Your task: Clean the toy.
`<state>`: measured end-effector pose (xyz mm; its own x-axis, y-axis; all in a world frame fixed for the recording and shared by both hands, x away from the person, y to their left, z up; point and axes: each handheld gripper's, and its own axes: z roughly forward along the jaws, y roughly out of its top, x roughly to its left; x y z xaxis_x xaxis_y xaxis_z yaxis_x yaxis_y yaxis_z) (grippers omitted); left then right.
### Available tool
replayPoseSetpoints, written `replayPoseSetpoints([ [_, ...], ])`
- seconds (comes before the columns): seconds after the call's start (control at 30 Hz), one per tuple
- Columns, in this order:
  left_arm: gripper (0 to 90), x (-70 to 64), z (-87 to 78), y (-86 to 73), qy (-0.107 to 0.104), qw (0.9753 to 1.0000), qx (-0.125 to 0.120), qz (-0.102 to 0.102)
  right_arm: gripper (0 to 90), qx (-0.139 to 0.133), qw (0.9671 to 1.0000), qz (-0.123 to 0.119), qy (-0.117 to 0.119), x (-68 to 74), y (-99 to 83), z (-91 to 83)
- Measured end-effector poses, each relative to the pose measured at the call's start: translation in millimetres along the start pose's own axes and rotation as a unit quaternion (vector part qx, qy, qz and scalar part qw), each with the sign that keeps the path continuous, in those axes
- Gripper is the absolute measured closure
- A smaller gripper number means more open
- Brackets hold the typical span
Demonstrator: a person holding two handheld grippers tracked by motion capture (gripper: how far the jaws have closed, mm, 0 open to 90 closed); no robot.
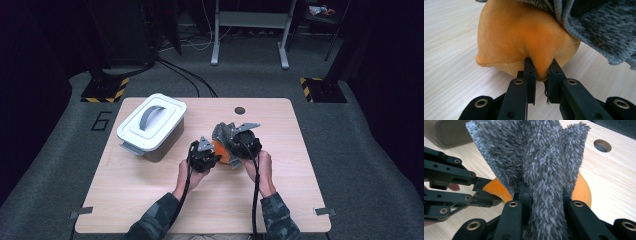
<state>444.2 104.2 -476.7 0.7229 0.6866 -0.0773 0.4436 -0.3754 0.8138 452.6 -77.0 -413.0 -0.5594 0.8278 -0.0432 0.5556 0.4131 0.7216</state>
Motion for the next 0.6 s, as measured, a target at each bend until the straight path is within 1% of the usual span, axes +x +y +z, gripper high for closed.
replayPoseSetpoints([
  [0.07, 80.6, -1.1, 0.8, -0.9, -0.002, 1.0000, 0.000, -0.007, 74.0, 0.001, 1.0000, 0.003, 0.002, -2.1, -2.1, 0.6],
  [0.1, 80.6, -1.0, 0.9, -0.8, -0.002, 1.0000, 0.002, -0.002, 74.0, 0.000, 1.0000, 0.002, 0.002, -3.4, -3.0, 0.4],
  [0.17, 80.5, -1.2, 1.1, -0.8, -0.002, 1.0000, 0.001, -0.003, 74.0, 0.005, 0.9999, 0.008, -0.005, -5.5, -5.4, -1.5],
  [0.2, 80.5, -0.7, 1.2, -0.9, -0.001, 1.0000, 0.003, -0.002, 74.0, 0.004, 0.9999, 0.008, -0.009, -8.1, -7.1, -1.6],
  [0.23, 80.4, -0.4, 1.9, -1.7, -0.004, 1.0000, 0.000, -0.007, 74.0, 0.005, 0.9998, 0.013, -0.010, -10.9, -9.0, -1.8],
  [0.27, 80.3, 0.1, 1.9, -1.9, -0.001, 1.0000, 0.003, -0.006, 74.0, 0.007, 0.9998, 0.017, -0.012, -14.8, -11.7, -2.3],
  [0.3, 80.3, 0.5, 2.4, -2.4, -0.003, 1.0000, 0.001, -0.007, 74.0, 0.007, 0.9996, 0.020, -0.016, -17.9, -14.0, -2.1],
  [0.33, 80.3, 0.9, 2.7, -3.0, -0.004, 0.9999, 0.001, -0.010, 74.0, 0.009, 0.9995, 0.027, -0.017, -20.1, -15.9, -1.9],
  [0.37, 80.2, 1.5, 2.5, -3.0, -0.003, 1.0000, 0.003, -0.007, 74.0, 0.011, 0.9991, 0.036, -0.020, -24.0, -19.0, -1.5],
  [0.43, 80.3, 1.5, 2.4, -3.3, -0.006, 0.9999, 0.006, -0.009, 74.0, 0.013, 0.9990, 0.039, -0.019, -30.3, -23.1, -1.0],
  [0.47, 80.3, 2.0, 2.6, -3.3, -0.005, 0.9999, 0.006, -0.007, 74.0, 0.016, 0.9986, 0.044, -0.024, -32.5, -25.2, -0.9],
  [0.5, 80.2, 1.7, 2.9, -3.5, -0.004, 0.9999, 0.004, -0.010, 74.0, 0.019, 0.9985, 0.044, -0.029, -35.3, -27.4, 0.1],
  [0.6, 80.1, 2.4, 3.2, -3.7, -0.006, 0.9999, 0.004, -0.011, 74.0, 0.030, 0.9973, 0.058, -0.033, -44.4, -34.5, 3.4],
])
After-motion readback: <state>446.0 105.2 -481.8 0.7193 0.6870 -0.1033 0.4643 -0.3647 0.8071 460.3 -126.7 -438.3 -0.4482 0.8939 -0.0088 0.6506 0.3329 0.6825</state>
